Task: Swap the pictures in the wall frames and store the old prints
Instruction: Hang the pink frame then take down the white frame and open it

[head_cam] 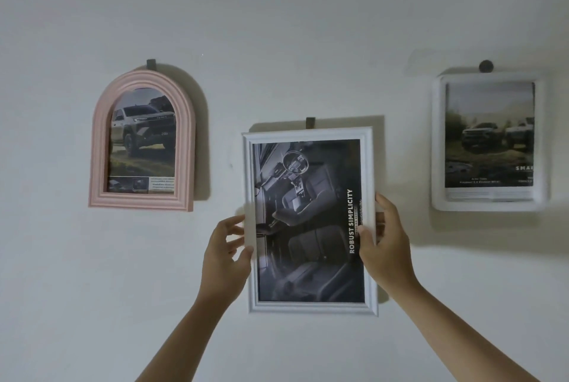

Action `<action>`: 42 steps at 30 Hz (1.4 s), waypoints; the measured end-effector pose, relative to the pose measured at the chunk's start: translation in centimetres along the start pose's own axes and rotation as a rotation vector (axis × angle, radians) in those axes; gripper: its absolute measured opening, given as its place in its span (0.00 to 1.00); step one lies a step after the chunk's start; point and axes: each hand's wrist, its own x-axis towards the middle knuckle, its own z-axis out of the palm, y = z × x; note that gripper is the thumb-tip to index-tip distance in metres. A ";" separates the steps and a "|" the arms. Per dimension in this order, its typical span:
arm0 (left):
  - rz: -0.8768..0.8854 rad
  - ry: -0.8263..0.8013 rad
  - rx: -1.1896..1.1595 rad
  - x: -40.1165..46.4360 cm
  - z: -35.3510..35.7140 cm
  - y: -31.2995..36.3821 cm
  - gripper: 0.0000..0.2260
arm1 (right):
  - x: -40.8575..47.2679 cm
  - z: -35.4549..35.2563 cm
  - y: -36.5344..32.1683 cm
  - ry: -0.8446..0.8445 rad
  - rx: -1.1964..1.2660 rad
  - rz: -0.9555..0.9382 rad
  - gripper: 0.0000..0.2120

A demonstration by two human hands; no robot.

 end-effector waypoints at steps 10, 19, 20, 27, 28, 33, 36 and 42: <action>0.067 0.055 -0.037 -1.7 -1.6 2.1 0.22 | -0.8 -1.6 -0.6 0.026 0.120 -0.045 0.27; -0.177 -0.060 -0.131 -9.4 -5.4 -2.0 0.22 | -8.7 -2.1 -1.5 -0.133 0.186 0.096 0.31; -0.218 -0.085 -0.142 -10.5 -5.7 -2.8 0.22 | -10.0 -2.2 -1.6 -0.154 0.199 0.117 0.31; -0.474 -0.290 -0.194 -17.4 -8.5 -8.5 0.23 | -19.6 -2.2 -2.6 -0.327 0.389 0.382 0.30; -0.503 -0.308 -0.194 -18.3 -8.7 -9.1 0.22 | -20.9 -2.2 -2.7 -0.325 0.395 0.435 0.30; -0.655 -0.448 -0.156 -23.1 -9.2 -11.9 0.20 | -26.9 -1.6 -3.3 -0.167 0.323 0.592 0.28; -0.673 -0.559 -0.030 -24.8 -8.9 -12.5 0.19 | -29.6 -0.6 -4.2 -0.071 0.221 0.601 0.23; -0.498 -0.597 0.026 -24.2 -7.5 -8.9 0.18 | -34.2 1.4 -5.9 -0.094 0.099 0.563 0.23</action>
